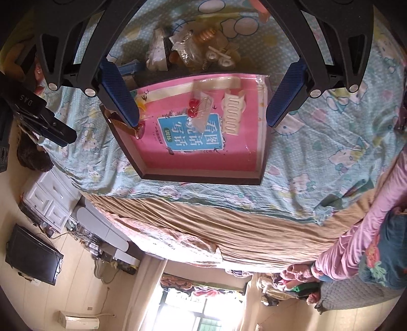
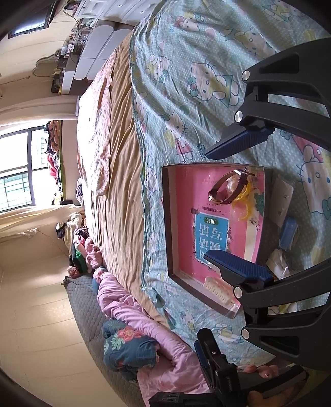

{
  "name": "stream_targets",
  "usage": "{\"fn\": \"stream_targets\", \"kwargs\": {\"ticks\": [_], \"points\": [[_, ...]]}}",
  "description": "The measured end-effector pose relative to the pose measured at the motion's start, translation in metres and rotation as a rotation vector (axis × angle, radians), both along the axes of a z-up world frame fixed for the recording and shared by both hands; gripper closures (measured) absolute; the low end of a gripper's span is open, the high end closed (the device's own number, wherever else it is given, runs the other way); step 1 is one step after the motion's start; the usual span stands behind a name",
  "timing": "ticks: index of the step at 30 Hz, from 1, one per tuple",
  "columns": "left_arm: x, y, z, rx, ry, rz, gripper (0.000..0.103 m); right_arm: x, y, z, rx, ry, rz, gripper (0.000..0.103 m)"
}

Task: Organize jewelry
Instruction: 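Withdraw both open tools from the box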

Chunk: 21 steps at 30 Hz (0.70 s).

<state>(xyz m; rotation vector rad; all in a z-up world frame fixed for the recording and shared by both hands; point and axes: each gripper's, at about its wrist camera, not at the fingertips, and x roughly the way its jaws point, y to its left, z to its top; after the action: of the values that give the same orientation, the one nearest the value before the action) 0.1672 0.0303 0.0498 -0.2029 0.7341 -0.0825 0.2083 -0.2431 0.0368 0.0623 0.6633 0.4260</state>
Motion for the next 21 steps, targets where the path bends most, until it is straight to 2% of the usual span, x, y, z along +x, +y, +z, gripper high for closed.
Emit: {"fn": "stream_targets", "kwargs": {"ticks": [12,21], "points": [[-0.024,0.002,0.016,0.025,-0.049,0.016,0.010,-0.018,0.000,0.011,-0.003,-0.026,0.019,0.031],[-0.040,0.000,0.012,0.049,-0.046,0.015,0.010,-0.036,0.002,0.015,-0.008,-0.043,0.048,0.031]]}}
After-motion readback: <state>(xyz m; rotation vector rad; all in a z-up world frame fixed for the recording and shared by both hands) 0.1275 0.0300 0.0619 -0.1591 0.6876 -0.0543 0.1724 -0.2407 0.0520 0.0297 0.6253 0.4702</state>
